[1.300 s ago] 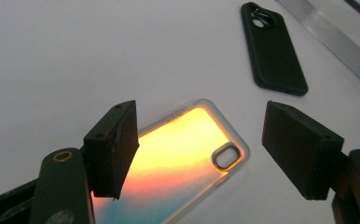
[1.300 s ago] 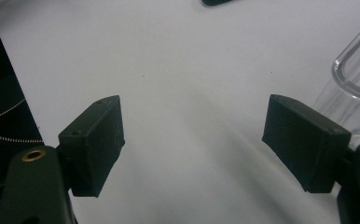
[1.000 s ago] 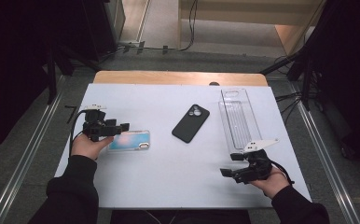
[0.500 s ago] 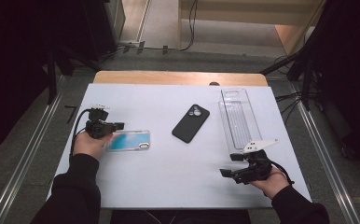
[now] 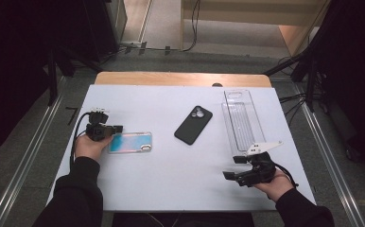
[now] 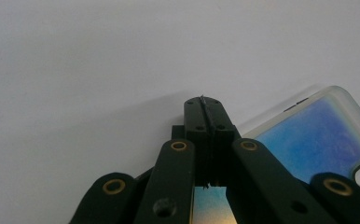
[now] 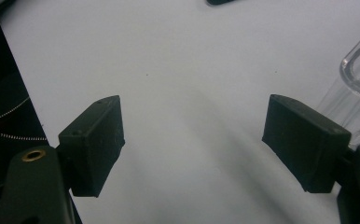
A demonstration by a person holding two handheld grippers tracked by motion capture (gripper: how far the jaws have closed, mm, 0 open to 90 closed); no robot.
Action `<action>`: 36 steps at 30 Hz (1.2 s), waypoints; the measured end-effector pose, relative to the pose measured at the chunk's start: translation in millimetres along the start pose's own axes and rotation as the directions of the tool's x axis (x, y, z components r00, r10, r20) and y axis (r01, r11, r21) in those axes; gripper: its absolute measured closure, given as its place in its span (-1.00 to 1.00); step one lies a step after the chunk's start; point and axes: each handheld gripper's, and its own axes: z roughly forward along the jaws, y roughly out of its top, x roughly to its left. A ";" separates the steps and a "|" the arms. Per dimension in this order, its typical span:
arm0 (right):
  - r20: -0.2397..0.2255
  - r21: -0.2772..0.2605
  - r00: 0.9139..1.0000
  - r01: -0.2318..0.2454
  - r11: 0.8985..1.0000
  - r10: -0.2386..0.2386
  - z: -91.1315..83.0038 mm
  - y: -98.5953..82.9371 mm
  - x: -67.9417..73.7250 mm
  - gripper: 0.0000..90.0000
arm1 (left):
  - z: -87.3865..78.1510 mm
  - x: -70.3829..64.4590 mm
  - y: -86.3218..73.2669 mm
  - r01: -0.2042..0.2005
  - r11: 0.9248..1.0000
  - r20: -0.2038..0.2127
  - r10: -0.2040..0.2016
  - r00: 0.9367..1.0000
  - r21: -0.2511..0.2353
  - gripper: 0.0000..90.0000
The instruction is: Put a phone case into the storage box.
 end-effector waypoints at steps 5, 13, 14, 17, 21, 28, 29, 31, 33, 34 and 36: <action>-0.001 0.000 1.000 0.004 1.000 -0.004 0.2 0.2 -0.3 -0.59 | -2.7 0.1 -3.2 0.006 1.000 0.006 -0.006 1.000 0.003 1.00; -0.003 0.002 1.000 0.005 1.000 -0.005 0.8 1.2 -0.1 -0.59 | -10.7 -2.3 -10.6 -0.006 1.000 0.006 0.006 1.000 0.028 1.00; -0.003 0.001 1.000 0.004 1.000 -0.004 0.9 1.3 -0.2 -0.59 | -11.4 -2.3 -11.3 -0.007 0.999 0.010 0.006 1.000 0.033 1.00; -0.004 0.001 1.000 0.007 1.000 -0.007 1.2 1.9 -0.5 -0.59 | -12.0 -4.2 -13.0 -0.001 0.999 0.019 0.000 1.000 0.035 1.00; -0.005 0.000 1.000 0.007 1.000 -0.007 1.1 2.1 -0.4 -0.59 | -13.4 -6.8 -14.3 -0.010 0.999 0.022 0.009 1.000 0.049 1.00; -0.003 0.000 1.000 0.008 1.000 -0.008 0.9 2.1 -0.7 -0.59 | -13.9 -7.3 -16.4 0.010 0.999 0.040 -0.012 0.999 0.049 1.00; -0.002 0.001 1.000 0.005 1.000 -0.005 0.7 2.0 -0.5 -0.59 | -14.2 -7.4 -16.6 0.011 0.999 0.038 -0.013 0.999 0.050 1.00; -0.001 0.001 1.000 0.006 1.000 -0.006 0.4 1.9 -0.7 -0.59 | -15.0 -7.3 -16.7 0.012 0.999 0.037 -0.014 0.999 0.043 0.94; -0.001 -0.001 1.000 0.009 1.000 -0.009 0.3 1.8 -0.9 -0.59 | -17.1 -6.2 -15.9 0.029 0.999 0.042 -0.030 0.999 0.031 0.81; 0.000 -0.002 1.000 0.008 1.000 -0.008 0.4 1.9 -1.0 -0.59 | -18.7 -5.5 -15.2 0.036 0.999 0.053 -0.037 0.998 0.021 0.74; 0.000 -0.002 1.000 0.007 1.000 -0.007 0.3 1.9 -1.0 -0.59 | -22.9 -5.8 -13.7 0.041 0.999 0.066 -0.041 0.997 0.009 0.59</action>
